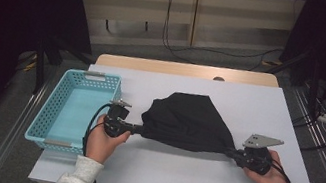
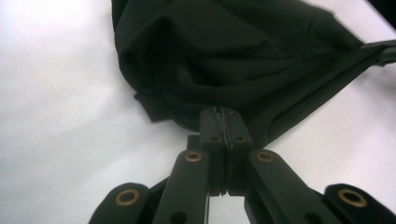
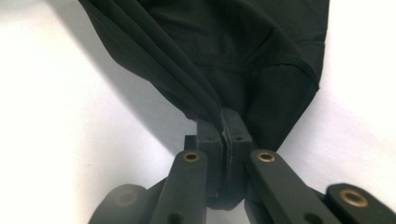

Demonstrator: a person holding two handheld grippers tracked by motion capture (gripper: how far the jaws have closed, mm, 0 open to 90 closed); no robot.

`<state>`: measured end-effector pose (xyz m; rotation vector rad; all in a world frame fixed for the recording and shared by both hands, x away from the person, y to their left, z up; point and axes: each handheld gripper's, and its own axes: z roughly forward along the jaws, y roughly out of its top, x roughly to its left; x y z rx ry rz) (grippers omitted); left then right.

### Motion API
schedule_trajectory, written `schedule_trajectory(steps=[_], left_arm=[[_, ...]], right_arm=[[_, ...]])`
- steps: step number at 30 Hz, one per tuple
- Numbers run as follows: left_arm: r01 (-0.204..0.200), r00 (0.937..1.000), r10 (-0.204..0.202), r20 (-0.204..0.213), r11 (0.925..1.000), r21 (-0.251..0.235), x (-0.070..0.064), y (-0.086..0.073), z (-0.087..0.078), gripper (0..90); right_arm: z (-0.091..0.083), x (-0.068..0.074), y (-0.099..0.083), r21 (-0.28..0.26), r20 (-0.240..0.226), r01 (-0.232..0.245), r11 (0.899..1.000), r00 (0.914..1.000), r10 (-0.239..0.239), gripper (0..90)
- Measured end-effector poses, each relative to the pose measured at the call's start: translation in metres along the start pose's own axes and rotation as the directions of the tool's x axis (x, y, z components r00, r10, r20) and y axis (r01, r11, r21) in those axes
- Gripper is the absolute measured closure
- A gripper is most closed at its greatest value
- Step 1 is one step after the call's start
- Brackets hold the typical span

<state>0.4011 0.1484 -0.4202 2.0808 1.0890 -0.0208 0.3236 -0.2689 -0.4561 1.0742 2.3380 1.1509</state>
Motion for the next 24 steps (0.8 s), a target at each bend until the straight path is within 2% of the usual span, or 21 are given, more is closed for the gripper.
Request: schedule_trajectory(steps=[6, 9, 11, 13, 16, 20, 24], left_arm=[[-0.027, 0.9995, 0.027, -0.017, 0.9993, 0.025, 0.0, -0.006, 0.012, 87.7], [-0.051, 0.9982, 0.051, -0.032, 0.9986, 0.012, -0.001, -0.006, 0.012, 85.9], [-0.068, 0.9971, 0.068, -0.036, 0.9977, 0.001, -0.002, -0.007, 0.013, 79.4], [-0.095, 0.9945, 0.094, -0.045, 0.9953, -0.019, -0.004, -0.006, 0.013, 68.5], [-0.111, 0.9937, 0.111, -0.015, 0.9928, -0.044, -0.011, -0.005, 0.013, 61.6], [-0.189, 0.9818, 0.19, -0.002, 0.979, -0.075, -0.023, -0.004, 0.016, 47.3], [-0.256, 0.9662, 0.257, 0.013, 0.9637, -0.076, -0.033, -0.005, 0.024, 42.0]], right_arm=[[0.003, 0.0, -0.002, 0.01, -0.009, -0.008, 1.0, 0.9999, 0.008, 87.6], [0.005, 0.0, -0.002, 0.014, -0.015, -0.006, 1.0, 0.9999, 0.006, 87.5], [0.005, 0.0, -0.002, 0.015, -0.017, -0.004, 1.0, 0.9998, 0.004, 87.5], [0.006, 0.0, -0.002, 0.02, -0.017, -0.002, 1.0, 0.9999, 0.003, 87.5], [0.006, 0.0, -0.002, 0.025, -0.017, -0.003, 1.0, 0.9998, 0.003, 87.5], [0.007, 0.0, -0.002, 0.03, -0.019, -0.006, 1.0, 0.9998, 0.007, 87.6], [0.009, 0.0, -0.001, 0.042, -0.021, -0.006, 0.999, 0.9998, 0.007, 87.6]])
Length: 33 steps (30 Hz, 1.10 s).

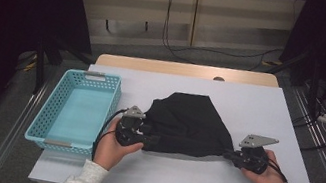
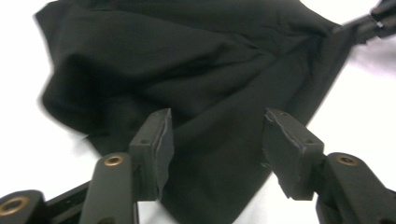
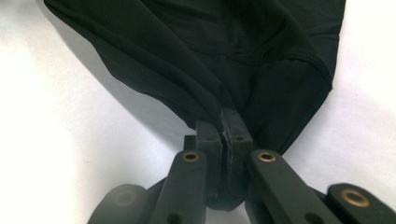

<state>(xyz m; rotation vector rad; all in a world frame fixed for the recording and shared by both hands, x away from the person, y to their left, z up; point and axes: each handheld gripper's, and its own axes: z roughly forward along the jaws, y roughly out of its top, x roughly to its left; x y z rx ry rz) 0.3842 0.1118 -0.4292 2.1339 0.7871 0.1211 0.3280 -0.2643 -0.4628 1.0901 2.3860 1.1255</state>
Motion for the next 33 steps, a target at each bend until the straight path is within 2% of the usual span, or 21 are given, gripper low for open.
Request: schedule_trajectory(steps=[4, 11, 16, 18, 22, 26, 30, 33], left_arm=[[-0.046, 0.9986, 0.046, 0.027, 0.9987, 0.021, -0.008, -0.003, 0.009, 37.4], [-0.115, 0.9933, 0.115, 0.003, 0.9915, 0.06, -0.009, -0.013, 0.018, 29.9], [-0.119, 0.9929, 0.119, 0.008, 0.99, 0.075, -0.003, -0.02, 0.023, 25.0], [-0.127, 0.9918, 0.127, 0.008, 0.9897, 0.065, -0.002, -0.022, 0.024, 24.4], [-0.135, 0.9909, 0.134, 0.007, 0.9885, 0.068, -0.001, -0.022, 0.025, 23.7], [-0.18, 0.9833, 0.181, -0.019, 0.9814, 0.068, -0.003, -0.023, 0.027, 24.2], [-0.205, 0.9775, 0.208, -0.034, 0.9761, 0.07, -0.002, -0.025, 0.026, 30.1], [-0.199, 0.9786, 0.202, -0.04, 0.978, 0.062, -0.002, -0.024, 0.026, 32.7]], right_arm=[[0.0, 0.0, 0.0, 0.001, 0.0, -0.005, 1.0, 1.0, 0.005, 87.6], [0.002, -0.002, -0.001, 0.001, 0.002, -0.019, 1.0, 0.9998, 0.019, 87.7], [0.002, -0.003, -0.001, -0.001, 0.002, -0.033, 0.999, 0.9995, 0.033, 87.7], [0.002, -0.003, -0.001, 0.0, 0.001, -0.035, 0.999, 0.9994, 0.035, 87.7], [0.002, -0.003, -0.001, -0.001, -0.001, -0.042, 0.999, 0.9991, 0.042, 87.7], [0.002, -0.004, -0.001, -0.005, 0.002, -0.049, 0.999, 0.9988, 0.049, 87.9], [-0.001, -0.006, -0.002, -0.018, 0.012, -0.065, 0.998, 0.9978, 0.065, 88.1], [-0.002, -0.007, -0.002, -0.024, 0.012, -0.075, 0.997, 0.9971, 0.076, 88.1]])
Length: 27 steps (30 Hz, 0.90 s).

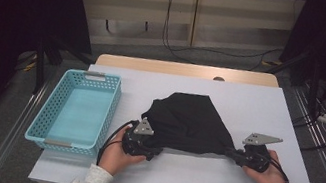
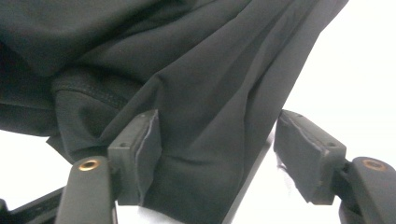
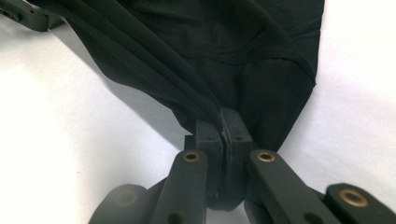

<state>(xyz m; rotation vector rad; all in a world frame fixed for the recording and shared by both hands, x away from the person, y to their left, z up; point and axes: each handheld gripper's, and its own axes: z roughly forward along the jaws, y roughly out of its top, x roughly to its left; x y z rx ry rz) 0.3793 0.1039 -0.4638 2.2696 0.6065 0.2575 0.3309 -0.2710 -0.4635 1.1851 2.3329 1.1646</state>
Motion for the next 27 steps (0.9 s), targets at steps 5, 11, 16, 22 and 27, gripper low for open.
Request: schedule_trajectory(steps=[5, 11, 16, 22, 27], left_arm=[[-0.005, 0.9999, 0.005, -0.015, 0.9999, 0.01, 0.003, 0.0, -0.004, 42.9], [0.03, 0.9988, -0.029, -0.039, 0.9988, 0.039, 0.01, 0.001, -0.013, 60.4], [0.111, 0.9937, -0.111, -0.009, 0.9933, 0.031, 0.015, 0.003, -0.022, 79.5], [0.171, 0.9851, -0.17, 0.026, 0.9848, -0.031, 0.018, 0.014, -0.041, 84.9], [0.209, 0.9777, -0.207, 0.033, 0.9753, -0.07, 0.022, 0.018, -0.055, 85.5]], right_arm=[[0.0, 0.0, 0.0, -0.002, 0.001, -0.002, 1.0, 1.0, 0.002, 88.2], [-0.004, -0.003, 0.0, -0.026, -0.007, -0.028, 0.999, 0.9996, 0.028, 88.1], [-0.004, -0.003, 0.002, -0.039, -0.006, -0.032, 0.999, 0.9995, 0.032, 88.0], [-0.011, -0.003, 0.007, -0.075, -0.004, -0.027, 0.997, 0.9996, 0.027, 88.0], [-0.014, 0.001, 0.013, -0.09, 0.023, 0.007, 0.996, 0.9997, -0.005, 87.2]])
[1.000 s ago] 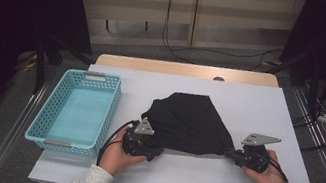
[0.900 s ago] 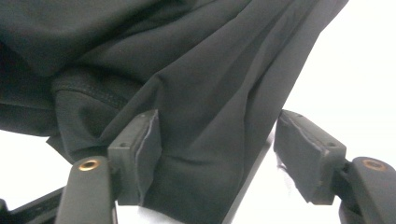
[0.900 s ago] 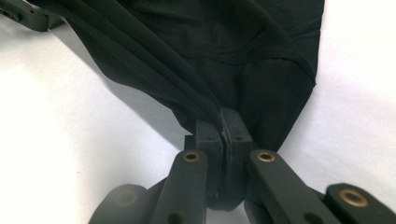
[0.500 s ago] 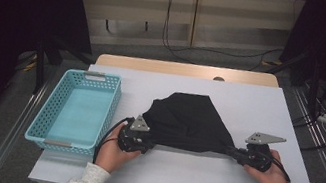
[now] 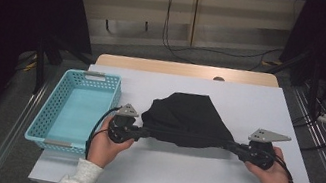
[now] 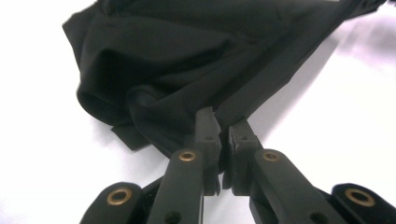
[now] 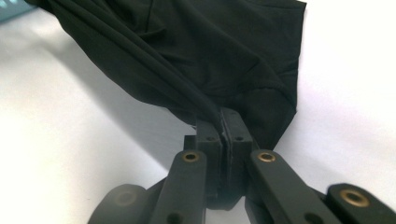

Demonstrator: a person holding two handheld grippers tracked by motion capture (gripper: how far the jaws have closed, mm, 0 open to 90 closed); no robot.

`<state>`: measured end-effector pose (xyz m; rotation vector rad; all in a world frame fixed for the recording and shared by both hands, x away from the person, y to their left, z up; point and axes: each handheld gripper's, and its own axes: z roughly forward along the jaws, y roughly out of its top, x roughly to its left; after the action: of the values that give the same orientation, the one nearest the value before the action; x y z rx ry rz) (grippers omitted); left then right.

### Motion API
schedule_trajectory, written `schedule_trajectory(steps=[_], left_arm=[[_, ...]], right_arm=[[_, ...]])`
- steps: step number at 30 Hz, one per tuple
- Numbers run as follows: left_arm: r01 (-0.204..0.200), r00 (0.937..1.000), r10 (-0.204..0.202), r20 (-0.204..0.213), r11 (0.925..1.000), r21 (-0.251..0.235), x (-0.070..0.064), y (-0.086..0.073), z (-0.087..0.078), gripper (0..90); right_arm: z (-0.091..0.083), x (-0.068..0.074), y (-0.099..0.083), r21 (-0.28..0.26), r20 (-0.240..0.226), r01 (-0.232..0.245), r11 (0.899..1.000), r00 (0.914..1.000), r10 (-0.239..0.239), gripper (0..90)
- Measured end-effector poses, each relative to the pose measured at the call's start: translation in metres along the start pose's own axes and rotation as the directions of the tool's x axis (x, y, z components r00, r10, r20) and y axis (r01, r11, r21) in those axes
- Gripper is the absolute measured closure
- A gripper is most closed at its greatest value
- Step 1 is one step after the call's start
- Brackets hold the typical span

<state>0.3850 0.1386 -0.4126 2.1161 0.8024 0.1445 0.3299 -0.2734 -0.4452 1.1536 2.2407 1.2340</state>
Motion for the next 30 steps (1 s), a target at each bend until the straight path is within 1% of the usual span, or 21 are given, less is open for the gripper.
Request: schedule_trajectory(steps=[1, 3, 5, 7, 10, 12, 18, 19, 21, 24, 26, 28, 30], left_arm=[[0.006, 1.0, -0.006, -0.001, 1.0, -0.006, 0.001, 0.0, -0.002, 85.5], [0.018, 0.9998, -0.018, -0.002, 0.9997, -0.015, 0.004, 0.001, -0.005, 85.6], [0.034, 0.9994, -0.034, -0.005, 0.9991, -0.025, 0.006, 0.001, -0.007, 85.6], [0.037, 0.9993, -0.037, -0.002, 0.9988, -0.031, 0.007, 0.0, -0.009, 85.7], [0.04, 0.9991, -0.04, -0.01, 0.9986, -0.035, 0.009, 0.001, -0.01, 85.6], [0.059, 0.9982, -0.06, -0.005, 0.9973, -0.042, 0.011, 0.001, -0.01, 85.8], [0.064, 0.9978, -0.065, -0.014, 0.9976, -0.027, 0.012, 0.0, -0.009, 85.9], [0.07, 0.9974, -0.071, -0.013, 0.997, -0.031, 0.012, 0.0, -0.009, 85.9], [0.07, 0.9975, -0.07, -0.01, 0.9969, -0.036, 0.012, 0.001, -0.01, 86.0], [0.066, 0.9977, -0.067, -0.01, 0.9969, -0.041, 0.01, 0.002, -0.01, 86.0], [0.07, 0.9975, -0.07, -0.011, 0.9966, -0.044, 0.009, 0.003, -0.011, 86.0], [0.065, 0.9978, -0.065, -0.012, 0.9971, -0.041, 0.009, 0.004, -0.011, 86.0], [0.071, 0.9974, -0.071, -0.01, 0.9965, -0.044, 0.008, 0.003, -0.012, 86.0]], right_arm=[[0.001, 0.001, 0.0, -0.001, 0.001, 0.008, 1.0, 1.0, -0.008, 87.1], [0.002, 0.001, 0.0, -0.009, -0.008, 0.009, 1.0, 0.9999, -0.009, 86.0], [0.001, 0.001, 0.0, -0.017, 0.003, 0.022, 1.0, 0.9998, -0.022, 83.8], [0.0, 0.001, 0.001, -0.03, 0.002, 0.024, 0.999, 0.9997, -0.024, 84.5], [0.0, 0.0, 0.001, -0.035, -0.003, 0.027, 0.999, 0.9996, -0.027, 84.9], [0.0, 0.0, 0.001, -0.035, -0.003, 0.025, 0.999, 0.9997, -0.026, 84.8], [0.0, 0.001, 0.001, -0.03, -0.005, 0.033, 0.999, 0.9994, -0.033, 83.5], [-0.001, 0.001, 0.001, -0.031, -0.008, 0.033, 0.999, 0.9994, -0.033, 84.2], [-0.002, 0.0, 0.001, -0.042, -0.022, 0.027, 0.999, 0.9993, -0.028, 86.0], [-0.006, 0.0, 0.003, -0.052, -0.027, 0.02, 0.998, 0.9994, -0.021, 87.4], [-0.008, 0.001, 0.004, -0.055, -0.026, 0.026, 0.998, 0.9993, -0.028, 87.8], [-0.008, 0.002, 0.004, -0.049, -0.03, 0.032, 0.998, 0.999, -0.034, 87.8], [-0.009, 0.002, 0.004, -0.051, -0.029, 0.031, 0.998, 0.999, -0.032, 87.8]])
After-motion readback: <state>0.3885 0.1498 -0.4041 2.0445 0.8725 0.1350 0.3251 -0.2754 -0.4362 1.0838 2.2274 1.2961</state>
